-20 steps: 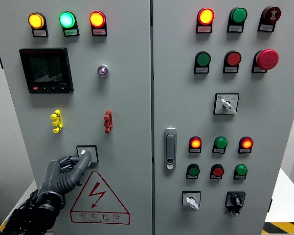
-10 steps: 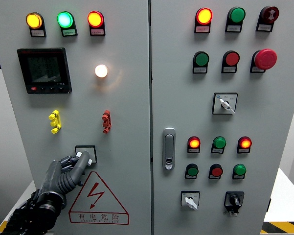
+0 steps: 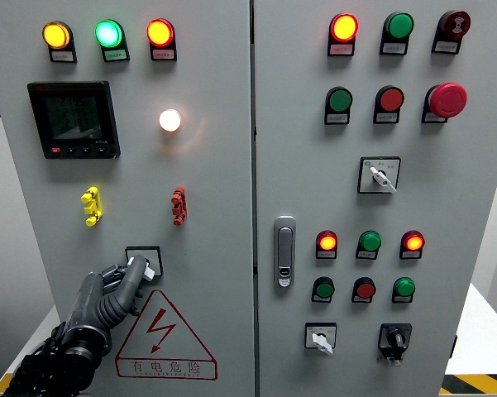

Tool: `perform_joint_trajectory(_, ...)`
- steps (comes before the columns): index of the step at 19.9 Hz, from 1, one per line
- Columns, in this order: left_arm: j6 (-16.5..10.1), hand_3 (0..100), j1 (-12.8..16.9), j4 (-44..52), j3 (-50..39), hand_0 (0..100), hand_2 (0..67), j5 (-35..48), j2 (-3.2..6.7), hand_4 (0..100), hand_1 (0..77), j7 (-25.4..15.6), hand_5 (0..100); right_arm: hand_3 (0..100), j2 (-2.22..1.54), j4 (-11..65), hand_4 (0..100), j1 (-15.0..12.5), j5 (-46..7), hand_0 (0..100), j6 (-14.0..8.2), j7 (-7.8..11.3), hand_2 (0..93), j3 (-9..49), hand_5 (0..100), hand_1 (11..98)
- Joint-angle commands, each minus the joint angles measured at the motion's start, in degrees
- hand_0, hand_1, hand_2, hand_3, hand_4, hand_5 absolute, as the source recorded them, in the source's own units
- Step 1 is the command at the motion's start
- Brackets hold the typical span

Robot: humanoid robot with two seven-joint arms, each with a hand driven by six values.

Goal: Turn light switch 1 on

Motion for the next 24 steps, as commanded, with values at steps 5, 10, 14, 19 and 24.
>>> perform_joint_trajectory(5,-0.14,87,0.30,-0.21,0.01,36,58.8,-0.13,-0.10,100,48.5,-0.76,73,20,0.00,-0.01,19,0.00,0.00,0,0.00,0.00,0.0,0.08,11,19.6)
perform_joint_trajectory(10,-0.14,87,0.39,-0.39,-0.16,0,57.9,-0.22,-0.10,100,52.1,-0.76,73,20,0.00,-0.01,19,0.00,0.00,0,0.00,0.00,0.0,0.08,11,19.7)
perform_joint_trajectory(14,-0.14,87,1.00,-0.48,-0.08,0,57.6,-0.22,-0.10,100,53.5,-0.76,73,20,0.00,0.07,19,0.00,0.00,0,0.00,0.00,0.0,0.08,11,19.5)
perform_joint_trajectory(19,-0.14,88,2.14,-0.91,-0.08,0,57.2,-0.30,-0.10,100,54.0,-0.93,73,20,0.00,-0.01,19,0.00,0.00,0,0.00,0.00,0.0,0.08,11,19.5)
perform_joint_trajectory(24,-0.75,88,5.65,-3.81,0.10,0,56.8,-0.39,-0.02,100,53.7,-2.60,73,20,0.00,0.07,19,0.00,0.00,0,0.00,0.00,0.0,0.08,11,19.3)
